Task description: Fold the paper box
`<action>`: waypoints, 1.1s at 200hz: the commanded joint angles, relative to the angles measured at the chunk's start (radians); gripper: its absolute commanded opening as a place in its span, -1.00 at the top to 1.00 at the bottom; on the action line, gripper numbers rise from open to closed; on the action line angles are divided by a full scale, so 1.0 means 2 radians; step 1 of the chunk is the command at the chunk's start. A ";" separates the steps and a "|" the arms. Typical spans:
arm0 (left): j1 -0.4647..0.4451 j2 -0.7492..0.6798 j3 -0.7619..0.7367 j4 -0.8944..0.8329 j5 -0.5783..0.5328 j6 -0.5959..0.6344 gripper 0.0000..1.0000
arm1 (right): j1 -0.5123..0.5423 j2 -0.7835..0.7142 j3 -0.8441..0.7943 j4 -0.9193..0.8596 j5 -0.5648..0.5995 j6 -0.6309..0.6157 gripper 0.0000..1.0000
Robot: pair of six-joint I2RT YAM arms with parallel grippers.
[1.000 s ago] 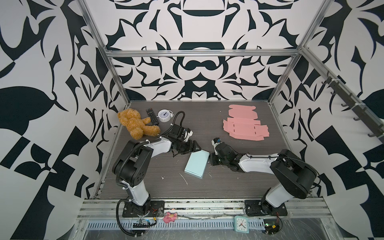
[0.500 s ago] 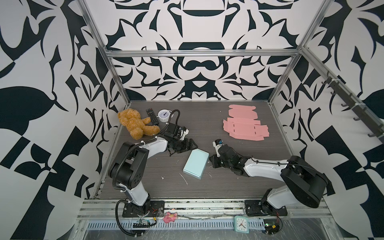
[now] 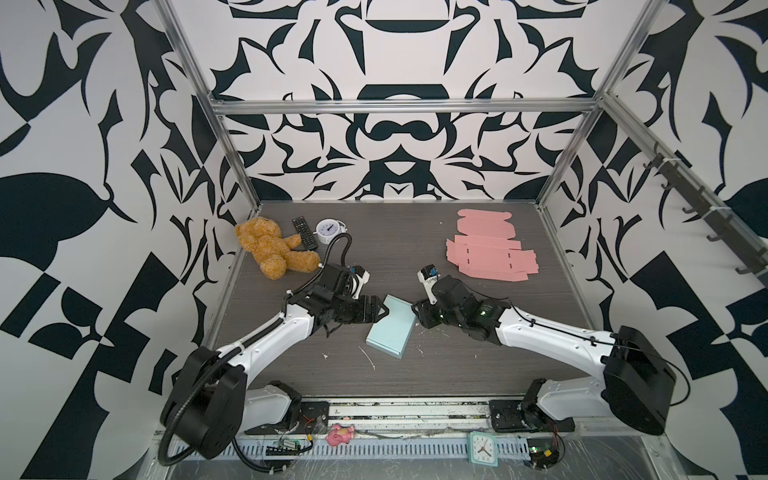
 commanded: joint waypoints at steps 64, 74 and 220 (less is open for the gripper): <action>-0.097 -0.134 -0.051 -0.076 -0.062 -0.091 -0.66 | -0.025 0.083 0.089 -0.021 -0.109 -0.039 -0.32; -0.106 -0.133 -0.055 -0.077 -0.066 -0.094 -0.66 | -0.029 0.092 0.100 -0.024 -0.111 -0.042 -0.36; -0.143 -0.060 -0.100 0.035 -0.065 -0.127 -0.68 | -0.052 0.178 0.145 -0.021 -0.142 -0.055 -0.55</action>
